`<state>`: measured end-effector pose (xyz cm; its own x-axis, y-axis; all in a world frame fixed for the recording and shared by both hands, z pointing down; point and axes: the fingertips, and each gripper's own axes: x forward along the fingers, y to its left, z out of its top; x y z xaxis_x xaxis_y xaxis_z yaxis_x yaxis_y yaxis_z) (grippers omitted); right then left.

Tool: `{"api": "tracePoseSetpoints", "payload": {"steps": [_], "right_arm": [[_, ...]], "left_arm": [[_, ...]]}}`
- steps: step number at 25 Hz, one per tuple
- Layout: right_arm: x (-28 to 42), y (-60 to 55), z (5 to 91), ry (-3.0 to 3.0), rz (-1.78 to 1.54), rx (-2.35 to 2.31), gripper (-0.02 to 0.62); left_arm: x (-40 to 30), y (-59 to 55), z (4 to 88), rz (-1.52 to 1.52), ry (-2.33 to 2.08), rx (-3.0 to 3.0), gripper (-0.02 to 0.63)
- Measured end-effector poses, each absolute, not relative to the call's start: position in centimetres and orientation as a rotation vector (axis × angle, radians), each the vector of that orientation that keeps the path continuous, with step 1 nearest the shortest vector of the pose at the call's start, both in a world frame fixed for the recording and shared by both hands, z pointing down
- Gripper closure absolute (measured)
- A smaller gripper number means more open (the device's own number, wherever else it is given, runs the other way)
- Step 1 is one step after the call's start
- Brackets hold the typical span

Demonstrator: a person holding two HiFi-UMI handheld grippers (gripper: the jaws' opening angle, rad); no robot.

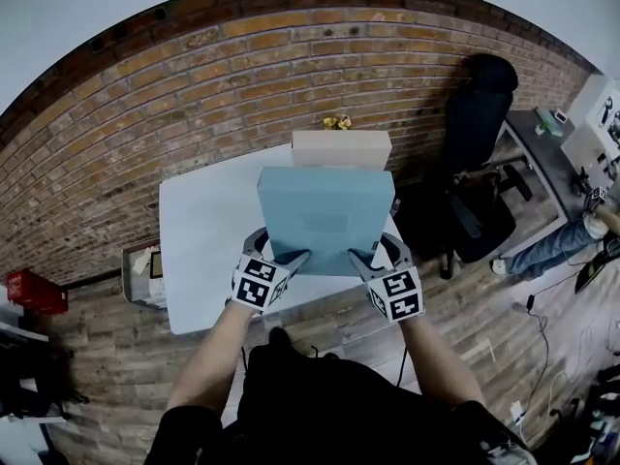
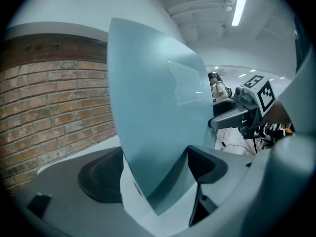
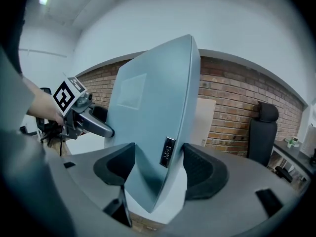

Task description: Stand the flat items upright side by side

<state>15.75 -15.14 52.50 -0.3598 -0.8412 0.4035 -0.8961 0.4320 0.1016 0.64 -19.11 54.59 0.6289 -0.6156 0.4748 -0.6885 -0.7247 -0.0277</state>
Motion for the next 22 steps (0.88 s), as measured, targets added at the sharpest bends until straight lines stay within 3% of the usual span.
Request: {"api": "tracePoseSetpoints", "payload": {"steps": [22], "right_arm": [[19.4, -22.1, 57.3, -2.117, 0.263, 1.520, 0.296]], "left_arm": [[4.6, -26.5, 58.1, 0.720, -1.028, 2.676, 0.204]]}}
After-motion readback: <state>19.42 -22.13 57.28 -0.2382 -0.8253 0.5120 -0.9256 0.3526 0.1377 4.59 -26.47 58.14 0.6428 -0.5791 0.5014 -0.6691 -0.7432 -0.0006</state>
